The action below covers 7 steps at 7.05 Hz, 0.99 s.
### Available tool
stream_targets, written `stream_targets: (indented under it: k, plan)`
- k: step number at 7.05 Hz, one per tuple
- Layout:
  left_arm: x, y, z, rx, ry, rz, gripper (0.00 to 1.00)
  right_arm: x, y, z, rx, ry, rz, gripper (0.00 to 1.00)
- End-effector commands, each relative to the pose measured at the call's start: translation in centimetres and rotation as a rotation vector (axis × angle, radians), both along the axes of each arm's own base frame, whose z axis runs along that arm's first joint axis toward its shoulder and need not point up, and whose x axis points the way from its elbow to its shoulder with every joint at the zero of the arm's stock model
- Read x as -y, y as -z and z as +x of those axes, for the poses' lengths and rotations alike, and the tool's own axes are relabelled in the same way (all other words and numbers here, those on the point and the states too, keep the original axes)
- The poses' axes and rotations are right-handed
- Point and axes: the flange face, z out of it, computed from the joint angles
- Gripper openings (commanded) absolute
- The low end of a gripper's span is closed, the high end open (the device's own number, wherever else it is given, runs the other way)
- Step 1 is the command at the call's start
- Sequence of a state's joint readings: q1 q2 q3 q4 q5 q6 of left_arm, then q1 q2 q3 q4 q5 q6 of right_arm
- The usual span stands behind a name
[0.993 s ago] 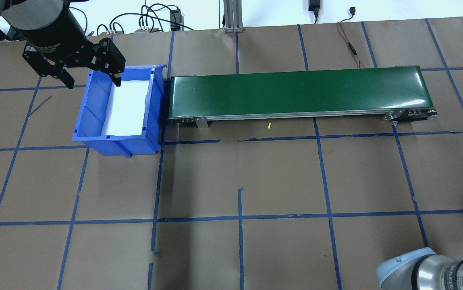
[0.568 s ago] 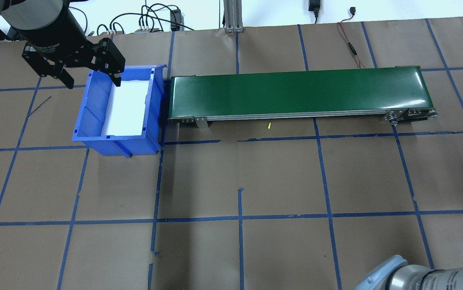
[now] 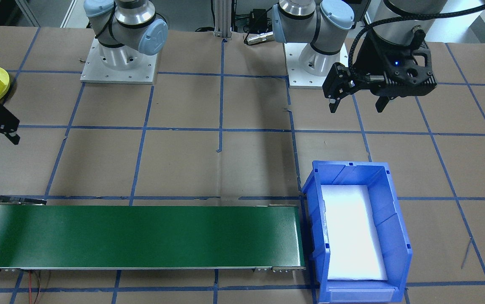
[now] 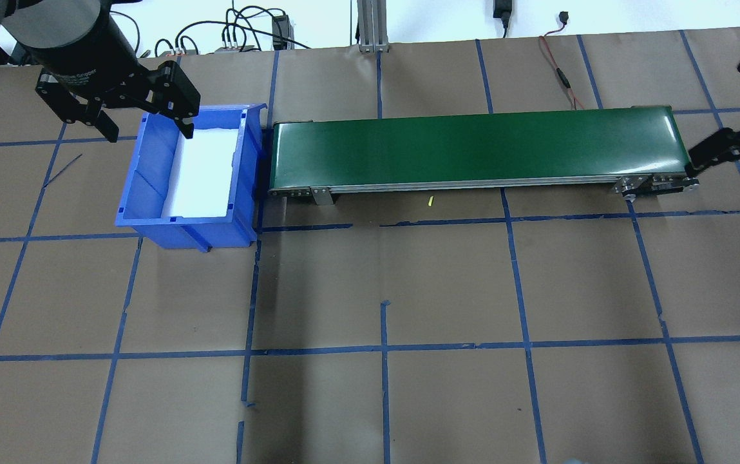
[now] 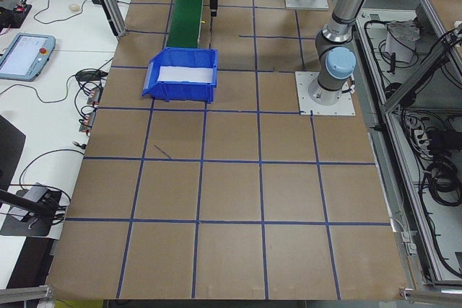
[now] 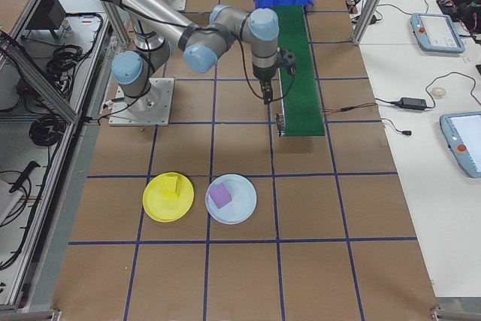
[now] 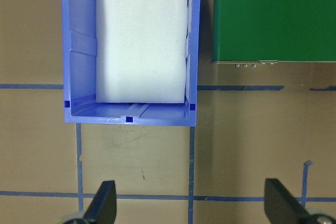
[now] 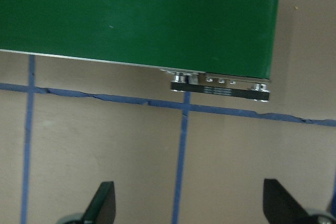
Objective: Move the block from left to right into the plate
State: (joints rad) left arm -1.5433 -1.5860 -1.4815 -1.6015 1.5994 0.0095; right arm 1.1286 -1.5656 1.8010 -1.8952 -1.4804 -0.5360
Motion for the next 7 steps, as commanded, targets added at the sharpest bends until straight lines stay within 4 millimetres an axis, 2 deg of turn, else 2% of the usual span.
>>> stream_targets:
  k: [1, 2, 3, 4, 5, 7]
  plan:
    - [0.0, 0.0, 0.0, 0.001, 0.001, 0.001, 1.00, -1.2, -6.2, 10.9, 0.045, 0.109, 0.008, 1.00]
    - [0.0, 0.0, 0.0, 0.001, 0.000, 0.001, 1.00, -1.4, -7.4, 15.2, 0.045, 0.137, 0.006, 1.00]
    - [0.0, -0.1, 0.0, 0.001, 0.001, -0.001, 1.00, -1.9, -6.7, 19.8, 0.061, 0.178, 0.025, 1.00]
    - [0.0, -0.1, -0.1, 0.001, 0.001, -0.001, 1.00, -2.7, -6.6, 22.0, 0.063, 0.169, 0.030, 1.00]
    - [-0.1, -0.1, -0.1, 0.002, 0.001, -0.003, 1.00, -2.7, -5.9, 22.6, 0.066, 0.170, 0.045, 1.00]
    - [-0.2, -0.1, 0.1, 0.001, -0.002, -0.003, 1.00, -3.1, -4.2, 22.7, 0.062, 0.184, 0.071, 1.00]
